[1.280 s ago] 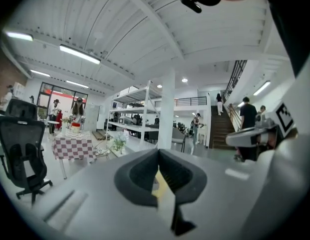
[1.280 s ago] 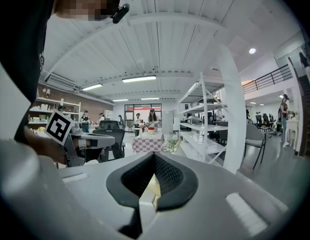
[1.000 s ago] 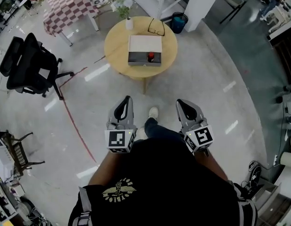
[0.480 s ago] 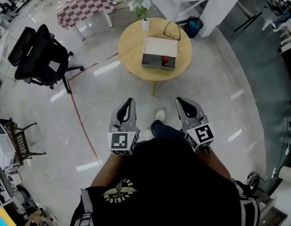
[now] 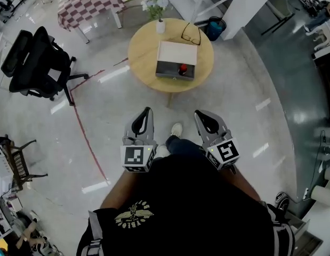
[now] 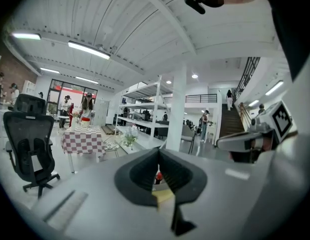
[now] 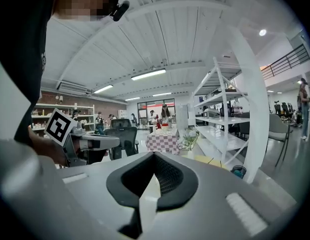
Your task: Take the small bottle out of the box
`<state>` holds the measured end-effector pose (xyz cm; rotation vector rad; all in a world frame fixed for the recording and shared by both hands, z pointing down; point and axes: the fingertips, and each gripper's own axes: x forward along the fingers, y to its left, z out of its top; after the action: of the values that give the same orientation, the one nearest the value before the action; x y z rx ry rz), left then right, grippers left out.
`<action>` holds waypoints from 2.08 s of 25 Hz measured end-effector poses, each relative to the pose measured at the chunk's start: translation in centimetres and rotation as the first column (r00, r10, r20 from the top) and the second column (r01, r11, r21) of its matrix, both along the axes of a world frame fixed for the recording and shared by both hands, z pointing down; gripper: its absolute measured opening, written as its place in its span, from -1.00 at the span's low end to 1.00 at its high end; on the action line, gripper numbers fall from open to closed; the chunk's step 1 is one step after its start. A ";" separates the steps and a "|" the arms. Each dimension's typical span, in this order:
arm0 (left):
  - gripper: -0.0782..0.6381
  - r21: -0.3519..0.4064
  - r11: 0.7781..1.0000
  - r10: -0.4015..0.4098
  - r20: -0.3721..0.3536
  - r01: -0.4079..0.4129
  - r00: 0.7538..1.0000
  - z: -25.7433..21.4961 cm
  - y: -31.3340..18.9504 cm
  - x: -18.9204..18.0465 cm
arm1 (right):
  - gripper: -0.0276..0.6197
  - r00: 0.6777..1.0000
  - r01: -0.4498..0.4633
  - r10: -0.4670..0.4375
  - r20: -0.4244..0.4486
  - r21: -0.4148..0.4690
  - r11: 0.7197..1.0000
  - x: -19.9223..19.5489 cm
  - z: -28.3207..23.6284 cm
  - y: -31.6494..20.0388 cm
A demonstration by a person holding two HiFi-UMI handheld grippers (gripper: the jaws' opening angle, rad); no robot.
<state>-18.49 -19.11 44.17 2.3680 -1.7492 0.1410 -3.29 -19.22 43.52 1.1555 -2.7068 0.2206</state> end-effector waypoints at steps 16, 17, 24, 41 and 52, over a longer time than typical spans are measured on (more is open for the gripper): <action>-0.78 -0.013 1.000 0.004 0.058 -0.003 0.998 -1.3 -9.8 2.3 | -0.89 0.998 -0.032 0.031 0.048 0.004 0.999 3.2 -0.3 -10.6; -0.78 -0.011 1.000 0.002 0.061 -0.002 0.998 -1.3 -10.5 2.5 | -0.89 0.999 -0.028 0.028 0.045 0.009 1.000 3.4 -0.7 -11.5; -0.78 0.022 1.000 -0.013 0.068 0.012 0.998 -2.8 -16.0 4.5 | -0.89 0.999 0.004 -0.006 0.047 0.033 0.999 5.0 -2.3 -17.3; -0.78 -0.081 0.996 -0.038 0.067 0.044 0.997 1.7 -21.0 3.7 | -0.89 1.000 0.022 -0.021 0.010 -0.086 0.996 4.7 4.5 -23.9; -0.78 -0.136 0.991 0.000 0.064 0.009 0.998 3.8 -26.3 1.5 | -0.89 0.985 0.006 -0.041 -0.168 -0.203 0.979 2.3 13.2 -28.1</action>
<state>-17.02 -45.42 47.99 2.2863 -1.7139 0.3279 -1.01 -47.29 56.68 1.0328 -2.4806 0.3657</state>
